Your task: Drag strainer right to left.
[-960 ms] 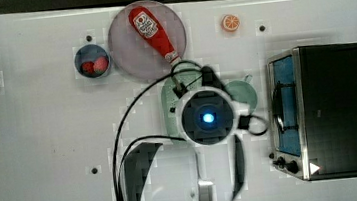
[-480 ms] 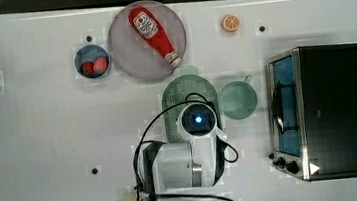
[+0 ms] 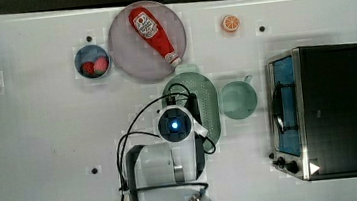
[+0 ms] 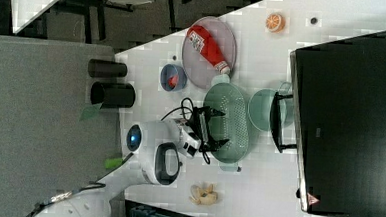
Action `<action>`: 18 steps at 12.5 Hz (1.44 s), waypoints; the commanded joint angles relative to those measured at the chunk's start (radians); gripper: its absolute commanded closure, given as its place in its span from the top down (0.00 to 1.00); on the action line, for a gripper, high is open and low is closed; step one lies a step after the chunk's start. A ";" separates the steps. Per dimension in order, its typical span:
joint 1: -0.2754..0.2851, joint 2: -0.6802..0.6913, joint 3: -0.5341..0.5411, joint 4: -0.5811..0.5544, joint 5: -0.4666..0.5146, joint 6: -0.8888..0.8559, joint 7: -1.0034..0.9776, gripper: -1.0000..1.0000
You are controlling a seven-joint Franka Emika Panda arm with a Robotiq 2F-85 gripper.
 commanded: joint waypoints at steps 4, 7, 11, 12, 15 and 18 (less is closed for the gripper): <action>0.050 0.038 0.014 0.009 -0.007 0.005 0.071 1.00; 0.090 0.037 0.014 0.028 -0.007 -0.027 0.076 1.00; 0.127 0.026 0.014 0.057 -0.006 -0.095 0.079 1.00; 0.136 0.021 0.014 0.061 -0.006 -0.114 0.085 1.00; 0.171 0.016 0.014 0.064 -0.006 -0.133 0.154 1.00; 0.224 0.017 0.016 0.080 -0.005 -0.147 0.260 1.00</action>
